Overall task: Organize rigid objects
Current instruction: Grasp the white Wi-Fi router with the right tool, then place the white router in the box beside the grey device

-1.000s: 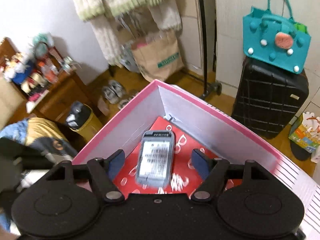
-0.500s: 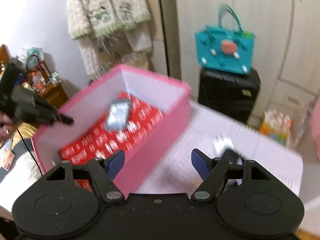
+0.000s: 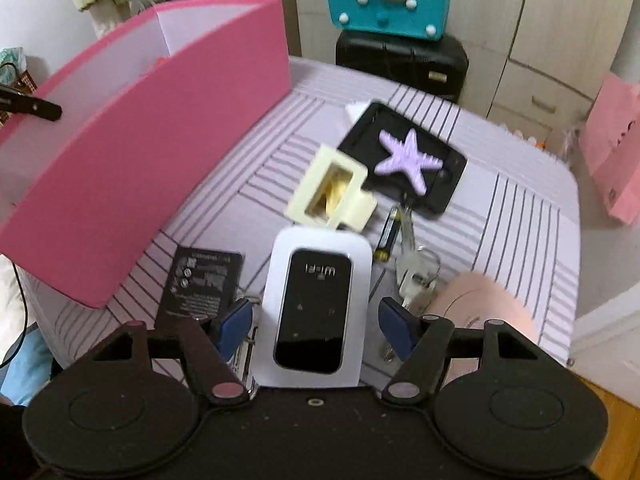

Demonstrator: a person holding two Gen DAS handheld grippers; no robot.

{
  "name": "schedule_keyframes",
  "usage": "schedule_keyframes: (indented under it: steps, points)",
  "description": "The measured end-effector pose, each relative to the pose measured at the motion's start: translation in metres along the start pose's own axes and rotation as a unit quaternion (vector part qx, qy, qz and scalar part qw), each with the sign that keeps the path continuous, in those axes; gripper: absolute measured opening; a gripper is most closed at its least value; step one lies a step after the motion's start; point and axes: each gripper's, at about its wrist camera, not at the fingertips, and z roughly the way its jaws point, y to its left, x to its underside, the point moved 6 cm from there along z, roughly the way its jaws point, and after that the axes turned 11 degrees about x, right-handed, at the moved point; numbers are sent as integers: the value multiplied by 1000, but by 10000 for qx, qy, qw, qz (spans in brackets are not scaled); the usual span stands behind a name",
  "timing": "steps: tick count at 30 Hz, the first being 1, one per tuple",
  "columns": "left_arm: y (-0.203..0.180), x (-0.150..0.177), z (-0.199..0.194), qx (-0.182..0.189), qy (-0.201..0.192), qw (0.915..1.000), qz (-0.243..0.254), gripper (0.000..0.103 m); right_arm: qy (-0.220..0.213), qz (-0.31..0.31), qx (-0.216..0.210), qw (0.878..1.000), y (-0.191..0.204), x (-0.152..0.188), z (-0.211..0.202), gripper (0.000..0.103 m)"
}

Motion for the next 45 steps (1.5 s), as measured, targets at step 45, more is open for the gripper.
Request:
schedule_keyframes:
  steps: [45]
  points:
    - [8,-23,16,-55,-344,9992,-179,6,-551,-1800,-542,9806,162,-205,9,65]
